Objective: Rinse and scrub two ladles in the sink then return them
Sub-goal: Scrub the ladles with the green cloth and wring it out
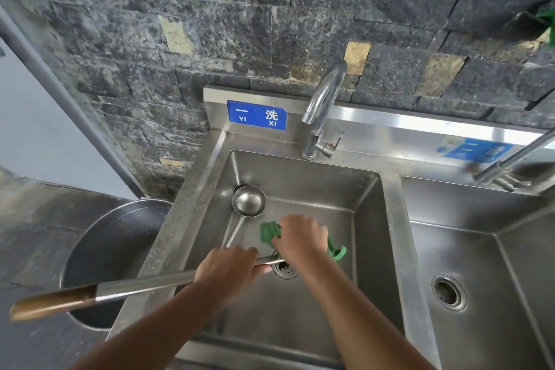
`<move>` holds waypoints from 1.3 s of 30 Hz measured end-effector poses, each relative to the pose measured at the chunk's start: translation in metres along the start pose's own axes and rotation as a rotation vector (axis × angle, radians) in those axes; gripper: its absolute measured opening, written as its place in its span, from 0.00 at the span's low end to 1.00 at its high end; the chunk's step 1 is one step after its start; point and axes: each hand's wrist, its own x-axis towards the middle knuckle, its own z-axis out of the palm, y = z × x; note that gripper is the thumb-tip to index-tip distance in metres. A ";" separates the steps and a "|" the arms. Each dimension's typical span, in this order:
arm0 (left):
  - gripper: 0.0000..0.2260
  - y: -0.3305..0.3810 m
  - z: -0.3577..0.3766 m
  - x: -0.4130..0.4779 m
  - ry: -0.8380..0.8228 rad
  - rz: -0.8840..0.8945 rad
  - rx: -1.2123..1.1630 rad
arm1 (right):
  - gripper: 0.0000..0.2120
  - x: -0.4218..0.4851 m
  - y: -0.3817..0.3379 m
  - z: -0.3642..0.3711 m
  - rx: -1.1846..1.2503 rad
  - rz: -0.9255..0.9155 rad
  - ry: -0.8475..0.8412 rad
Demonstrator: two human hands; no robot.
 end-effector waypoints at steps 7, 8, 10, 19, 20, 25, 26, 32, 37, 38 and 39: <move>0.23 -0.009 0.020 -0.007 -0.013 -0.099 -0.157 | 0.12 -0.034 0.040 0.044 0.442 0.265 0.295; 0.23 -0.009 0.020 -0.009 -0.013 -0.110 -0.171 | 0.12 -0.032 0.048 0.047 0.558 0.372 0.268; 0.22 -0.010 0.018 -0.009 -0.016 -0.138 -0.217 | 0.12 -0.027 0.064 0.048 0.783 0.508 0.257; 0.24 0.006 -0.004 0.018 -0.197 -0.259 -1.202 | 0.23 -0.027 0.061 0.089 2.032 0.513 -0.157; 0.25 0.010 -0.006 0.020 -0.310 -0.269 -1.356 | 0.27 -0.029 0.052 0.092 2.076 0.386 -0.259; 0.26 0.023 0.001 0.016 -0.606 -0.319 -1.456 | 0.27 -0.025 0.029 0.093 2.051 0.245 -0.596; 0.27 0.024 0.001 0.015 -0.642 -0.331 -1.445 | 0.27 -0.025 0.030 0.095 2.046 0.292 -0.617; 0.24 0.025 0.014 0.018 -0.615 -0.328 -1.491 | 0.17 -0.010 0.022 0.096 1.907 0.465 -0.532; 0.18 0.021 0.025 0.016 -0.489 -0.273 -1.361 | 0.10 0.024 0.025 0.101 1.960 0.644 -0.392; 0.18 0.017 0.028 0.013 -0.481 -0.257 -1.329 | 0.09 0.031 0.030 0.102 1.975 0.716 -0.349; 0.17 0.011 0.033 0.011 -0.481 -0.236 -1.296 | 0.07 0.039 0.035 0.103 1.986 0.778 -0.311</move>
